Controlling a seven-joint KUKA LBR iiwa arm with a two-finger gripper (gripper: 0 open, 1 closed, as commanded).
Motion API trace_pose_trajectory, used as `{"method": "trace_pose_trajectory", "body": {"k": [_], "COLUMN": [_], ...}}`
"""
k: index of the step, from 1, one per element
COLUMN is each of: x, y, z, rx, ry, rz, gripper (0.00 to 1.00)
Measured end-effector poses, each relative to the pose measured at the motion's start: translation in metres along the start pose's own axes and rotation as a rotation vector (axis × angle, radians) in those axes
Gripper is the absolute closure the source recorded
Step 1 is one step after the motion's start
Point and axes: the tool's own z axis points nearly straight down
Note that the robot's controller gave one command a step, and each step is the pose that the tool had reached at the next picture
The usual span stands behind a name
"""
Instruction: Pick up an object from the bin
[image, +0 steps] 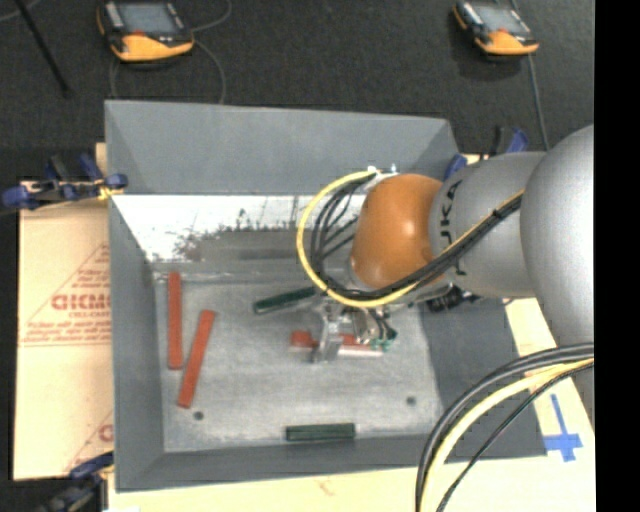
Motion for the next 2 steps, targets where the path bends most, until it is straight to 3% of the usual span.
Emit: {"method": "trace_pose_trajectory", "body": {"k": [1,2], "x": [0.0461,0.0464], "y": [-0.05,-0.0474], "z": [-0.0039,-0.0019], "rx": [0.007,0.005], "ry": [0.009,0.013], "rz": [-0.041,-0.042], "gripper": [1.0,0.0]}}
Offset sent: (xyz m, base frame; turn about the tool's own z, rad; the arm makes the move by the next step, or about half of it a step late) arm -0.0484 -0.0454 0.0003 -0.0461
